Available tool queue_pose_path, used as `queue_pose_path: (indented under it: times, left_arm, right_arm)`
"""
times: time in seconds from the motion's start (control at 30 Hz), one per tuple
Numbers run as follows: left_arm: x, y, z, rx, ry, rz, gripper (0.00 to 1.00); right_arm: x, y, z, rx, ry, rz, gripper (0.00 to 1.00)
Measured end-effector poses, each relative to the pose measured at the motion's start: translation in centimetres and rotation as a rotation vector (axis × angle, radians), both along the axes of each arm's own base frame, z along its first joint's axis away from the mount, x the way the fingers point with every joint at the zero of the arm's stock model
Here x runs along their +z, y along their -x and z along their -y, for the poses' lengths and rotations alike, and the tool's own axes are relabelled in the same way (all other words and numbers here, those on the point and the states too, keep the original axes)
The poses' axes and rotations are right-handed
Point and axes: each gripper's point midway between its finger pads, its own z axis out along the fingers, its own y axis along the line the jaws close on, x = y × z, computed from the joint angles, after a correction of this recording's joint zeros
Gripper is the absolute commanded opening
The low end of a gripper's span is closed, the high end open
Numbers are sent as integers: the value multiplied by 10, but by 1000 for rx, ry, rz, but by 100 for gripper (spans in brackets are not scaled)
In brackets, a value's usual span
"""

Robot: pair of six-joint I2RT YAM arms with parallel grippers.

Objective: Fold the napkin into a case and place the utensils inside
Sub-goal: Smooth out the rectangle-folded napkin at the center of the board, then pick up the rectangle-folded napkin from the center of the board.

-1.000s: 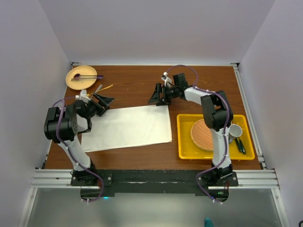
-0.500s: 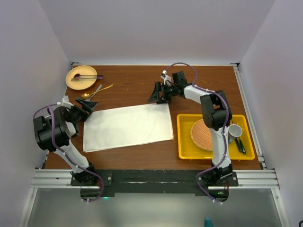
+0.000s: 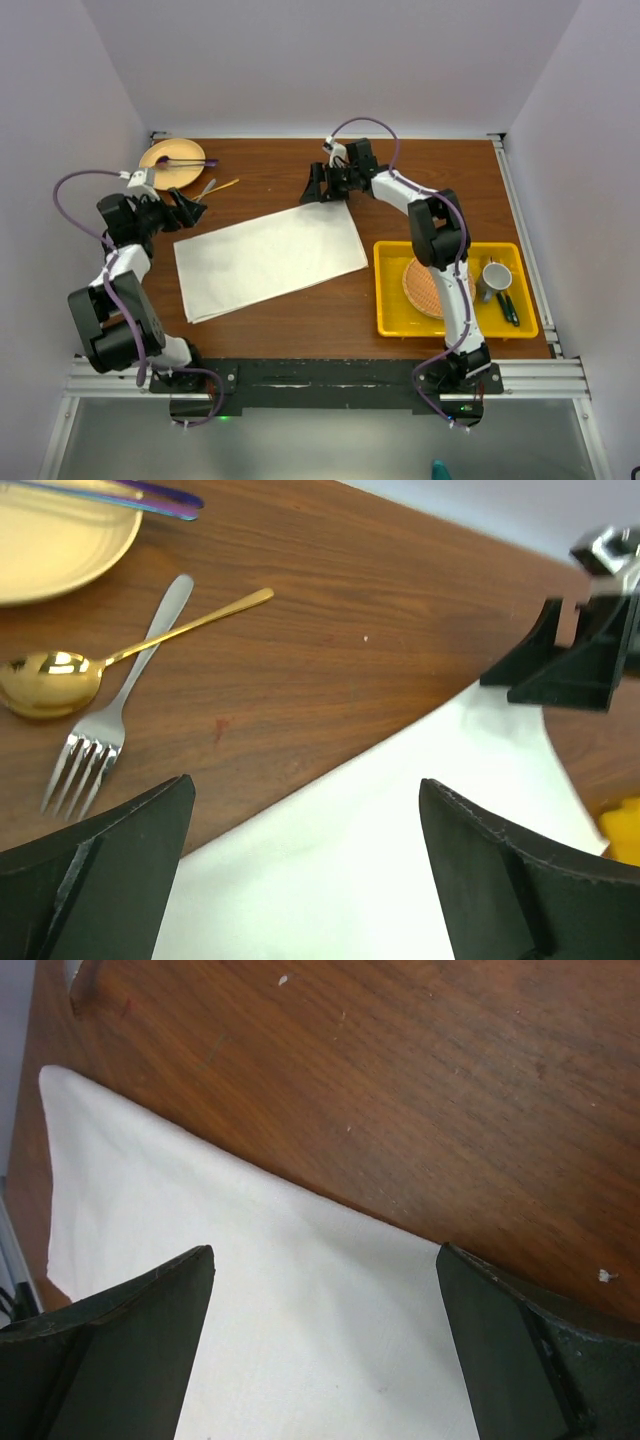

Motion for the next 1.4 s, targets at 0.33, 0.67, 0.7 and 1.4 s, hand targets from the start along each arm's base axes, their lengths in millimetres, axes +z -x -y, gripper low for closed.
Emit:
queue_pose_path:
  times: [0.33,0.67,0.7,1.4]
  left_arm:
    - [-23,36,43,-245,-376,-57,100]
    - [-22,48,40,-247,-442,-50,100]
    - [-23,49,40,-247,-441,-52,100]
    - [-23,56,36,-212,-466,-56,100]
  right_arm:
    - [24,8,37,-36,208,37,73]
    - [56,33,103,-125,485,83,45]
    - [47,36,107,-123,509,64,44]
    - [-31,70,124,-67,646,-124,39]
